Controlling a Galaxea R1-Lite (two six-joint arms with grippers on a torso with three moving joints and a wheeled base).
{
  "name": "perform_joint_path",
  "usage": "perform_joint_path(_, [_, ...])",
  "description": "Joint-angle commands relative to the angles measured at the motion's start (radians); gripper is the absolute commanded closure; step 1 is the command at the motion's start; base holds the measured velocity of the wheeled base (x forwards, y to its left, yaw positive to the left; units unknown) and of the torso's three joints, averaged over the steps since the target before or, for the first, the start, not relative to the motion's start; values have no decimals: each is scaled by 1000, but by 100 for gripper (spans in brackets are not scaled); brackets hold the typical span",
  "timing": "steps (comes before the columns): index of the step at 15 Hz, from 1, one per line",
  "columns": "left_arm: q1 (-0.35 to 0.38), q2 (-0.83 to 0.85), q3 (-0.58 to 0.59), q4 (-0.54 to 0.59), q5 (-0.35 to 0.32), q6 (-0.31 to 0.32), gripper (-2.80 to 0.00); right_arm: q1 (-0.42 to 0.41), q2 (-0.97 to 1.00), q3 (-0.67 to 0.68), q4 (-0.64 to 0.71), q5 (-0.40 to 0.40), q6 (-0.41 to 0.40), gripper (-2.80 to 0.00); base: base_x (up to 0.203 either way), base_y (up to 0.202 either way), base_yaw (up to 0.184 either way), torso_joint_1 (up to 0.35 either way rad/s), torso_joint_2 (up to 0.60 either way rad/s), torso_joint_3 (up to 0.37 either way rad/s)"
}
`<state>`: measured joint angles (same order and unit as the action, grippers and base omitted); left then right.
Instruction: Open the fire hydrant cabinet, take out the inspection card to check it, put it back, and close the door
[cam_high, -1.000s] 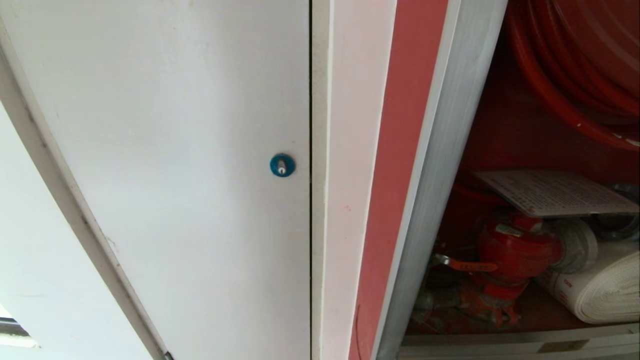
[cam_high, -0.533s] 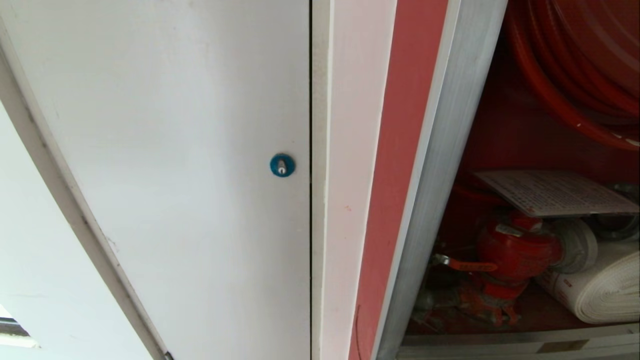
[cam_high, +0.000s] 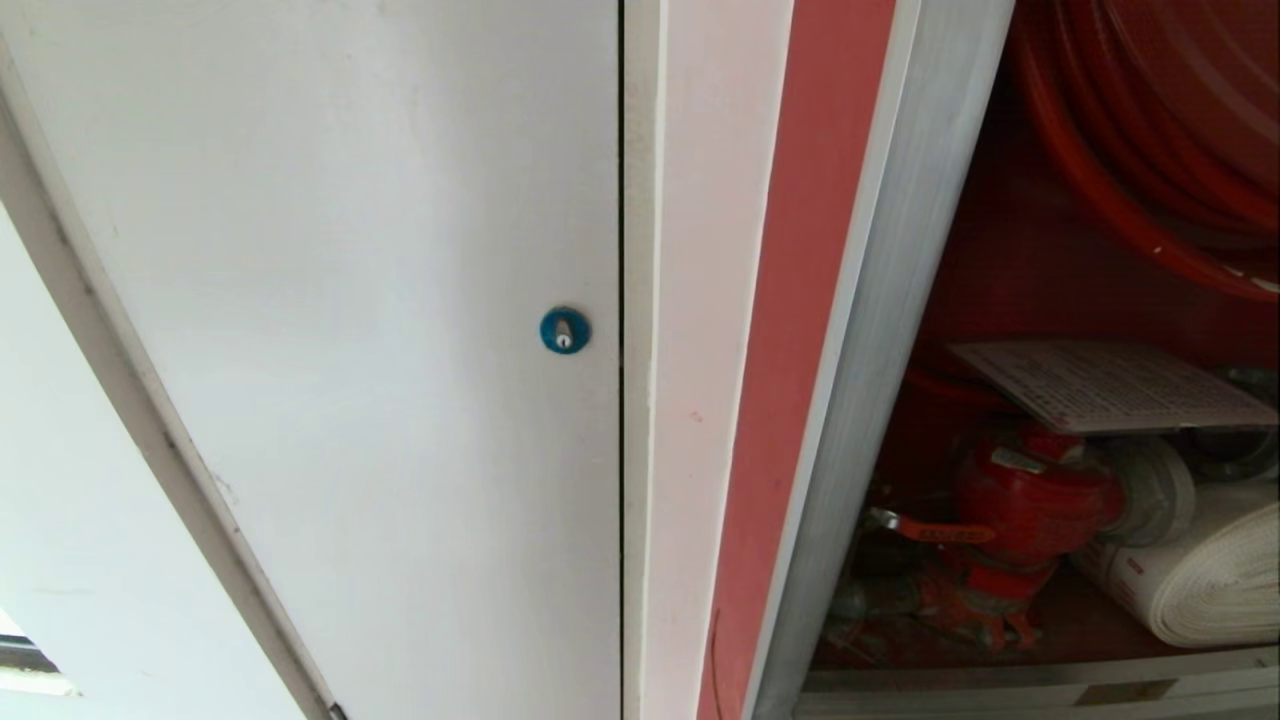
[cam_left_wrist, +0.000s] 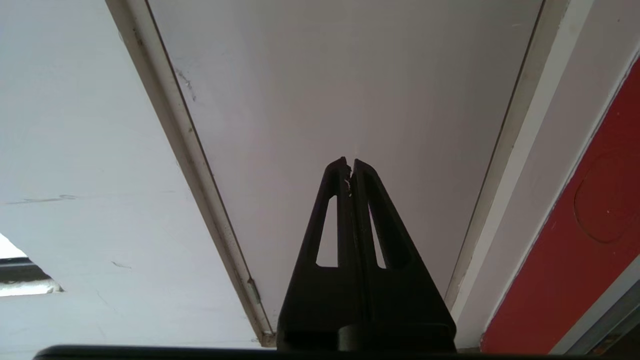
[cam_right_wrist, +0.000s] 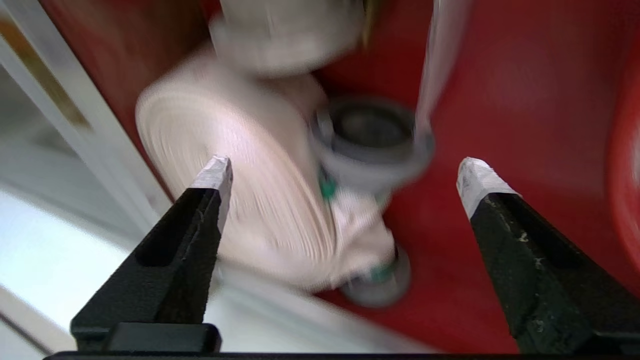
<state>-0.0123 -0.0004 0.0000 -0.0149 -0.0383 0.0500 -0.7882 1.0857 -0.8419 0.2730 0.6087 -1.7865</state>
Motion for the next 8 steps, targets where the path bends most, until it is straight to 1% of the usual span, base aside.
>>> perform_joint_path(1, [0, 0, 12, 0, 0, 1, 0, 68, 46, -7, -31, -5, 30, -280, 0, 0, 0, 0, 0, 0])
perform_joint_path(5, [0, 0, 12, 0, 0, 1, 0, 88, 113, -5, -153, -22, 44, -280, 0, 0, 0, 0, 0, 0])
perform_joint_path(8, [0, 0, 12, 0, 0, 1, 0, 99, 156, -5, -214, -29, 46, -280, 0, 0, 0, 0, 0, 0])
